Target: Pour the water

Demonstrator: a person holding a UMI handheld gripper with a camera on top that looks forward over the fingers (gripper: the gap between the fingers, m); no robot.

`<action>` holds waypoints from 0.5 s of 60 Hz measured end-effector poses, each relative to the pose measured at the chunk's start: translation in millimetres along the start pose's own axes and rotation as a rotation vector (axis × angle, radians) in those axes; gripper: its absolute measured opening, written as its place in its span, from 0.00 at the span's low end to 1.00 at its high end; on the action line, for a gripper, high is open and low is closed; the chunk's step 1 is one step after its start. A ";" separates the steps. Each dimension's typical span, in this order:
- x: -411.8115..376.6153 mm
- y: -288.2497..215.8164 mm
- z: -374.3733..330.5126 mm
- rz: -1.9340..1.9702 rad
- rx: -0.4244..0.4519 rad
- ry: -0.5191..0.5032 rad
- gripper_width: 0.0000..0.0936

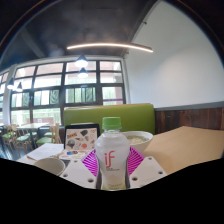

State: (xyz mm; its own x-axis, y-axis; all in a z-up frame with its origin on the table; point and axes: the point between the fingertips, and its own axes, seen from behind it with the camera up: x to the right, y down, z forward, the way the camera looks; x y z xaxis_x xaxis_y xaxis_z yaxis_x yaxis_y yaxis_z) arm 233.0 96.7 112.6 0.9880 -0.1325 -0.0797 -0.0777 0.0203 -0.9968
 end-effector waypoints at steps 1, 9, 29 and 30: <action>-0.2 0.1 0.6 -0.016 -0.005 0.005 0.34; 2.3 8.6 5.8 -0.065 -0.014 0.029 0.35; 4.9 15.7 19.2 -0.046 -0.036 0.019 0.47; 4.2 16.8 20.2 -0.049 -0.041 0.017 0.50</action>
State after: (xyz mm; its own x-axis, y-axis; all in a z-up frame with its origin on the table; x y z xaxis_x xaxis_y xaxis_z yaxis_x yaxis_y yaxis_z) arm 238.6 116.5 95.8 0.9884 -0.1491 -0.0303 -0.0347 -0.0270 -0.9990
